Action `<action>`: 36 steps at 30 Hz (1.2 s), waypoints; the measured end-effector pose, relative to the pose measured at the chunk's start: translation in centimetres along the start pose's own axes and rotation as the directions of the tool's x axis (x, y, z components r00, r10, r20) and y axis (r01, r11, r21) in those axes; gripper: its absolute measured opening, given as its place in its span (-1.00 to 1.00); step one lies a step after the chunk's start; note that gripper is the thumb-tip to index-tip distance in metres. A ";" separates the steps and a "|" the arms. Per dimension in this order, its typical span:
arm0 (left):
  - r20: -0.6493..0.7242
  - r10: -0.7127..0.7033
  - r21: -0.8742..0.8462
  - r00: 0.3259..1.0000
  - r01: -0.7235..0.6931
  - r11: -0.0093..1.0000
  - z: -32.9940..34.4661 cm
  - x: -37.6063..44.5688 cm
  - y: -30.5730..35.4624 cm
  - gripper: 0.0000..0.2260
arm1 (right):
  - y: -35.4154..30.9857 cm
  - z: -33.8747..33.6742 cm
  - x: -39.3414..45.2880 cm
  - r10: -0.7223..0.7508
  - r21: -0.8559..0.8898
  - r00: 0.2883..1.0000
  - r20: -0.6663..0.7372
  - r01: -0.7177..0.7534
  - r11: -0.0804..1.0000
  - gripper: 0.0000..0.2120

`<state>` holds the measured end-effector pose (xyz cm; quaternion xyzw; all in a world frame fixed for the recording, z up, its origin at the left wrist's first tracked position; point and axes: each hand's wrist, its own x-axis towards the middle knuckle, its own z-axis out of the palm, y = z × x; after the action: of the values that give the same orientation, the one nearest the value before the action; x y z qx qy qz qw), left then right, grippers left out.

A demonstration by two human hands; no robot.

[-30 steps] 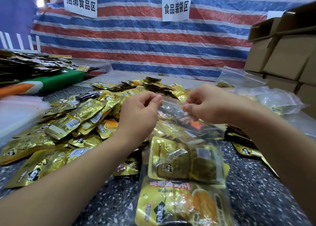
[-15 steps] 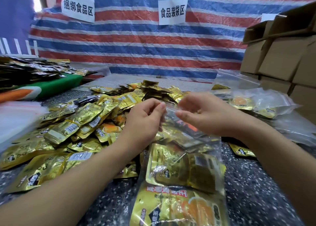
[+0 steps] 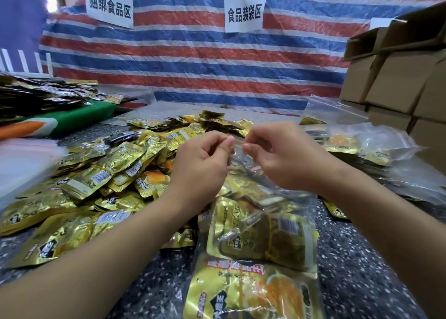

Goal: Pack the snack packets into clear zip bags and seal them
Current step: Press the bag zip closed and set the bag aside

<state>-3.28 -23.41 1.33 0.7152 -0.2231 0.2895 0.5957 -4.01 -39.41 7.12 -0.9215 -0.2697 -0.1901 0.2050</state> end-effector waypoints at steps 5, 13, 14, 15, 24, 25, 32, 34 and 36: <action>-0.013 0.018 0.016 1.000 -0.017 1.000 -0.1 -0.1 0.4 -0.75 | 0.4 -0.4 -0.6 -0.058 -0.090 0.998 -0.005 0.058 0.994 -0.85; -0.009 0.016 -0.099 1.000 -0.017 0.995 -0.3 0.3 1.1 -0.76 | -1.0 -1.4 0.2 -0.060 0.036 0.998 -0.019 0.061 0.997 -0.86; -0.001 0.021 -0.101 1.000 -0.021 0.995 -0.3 0.2 1.0 -0.76 | -1.2 -1.4 0.3 -0.050 0.050 0.999 -0.004 0.050 0.997 -0.86; 0.007 0.022 -0.103 1.000 -0.021 0.994 -0.2 0.1 1.0 -0.76 | -1.5 -1.4 0.5 -0.038 0.058 0.999 0.017 0.037 0.998 -0.86; -0.021 0.017 -0.018 1.000 -0.017 1.000 0.1 0.0 1.0 -0.70 | -1.0 -0.6 0.3 0.087 0.092 0.996 0.021 -0.089 0.992 -0.77; -0.031 0.017 -0.010 0.999 -0.017 1.000 0.1 0.0 1.0 -0.69 | -0.7 -0.6 0.2 0.094 0.095 0.995 0.016 -0.095 0.991 -0.77; -0.068 0.027 0.011 0.997 -0.026 1.000 -0.3 -0.1 1.1 -0.72 | 1.1 -1.3 -1.4 0.106 0.040 0.994 -0.026 -0.104 0.994 -0.79; -0.078 0.026 0.008 0.997 -0.025 1.000 -0.6 0.0 1.0 -0.74 | 1.9 -1.6 -2.0 0.112 0.025 0.992 -0.048 -0.111 0.993 -0.78; -0.094 0.017 0.010 0.995 -0.016 1.000 -0.7 0.1 0.8 -0.74 | 3.0 -2.0 -2.9 0.134 -0.011 0.989 -0.065 -0.135 0.991 -0.78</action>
<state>-3.89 -22.90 2.08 0.7017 -0.1996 0.3288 0.5998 -5.01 -43.92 6.65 -0.9325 -0.1989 -0.2072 0.2190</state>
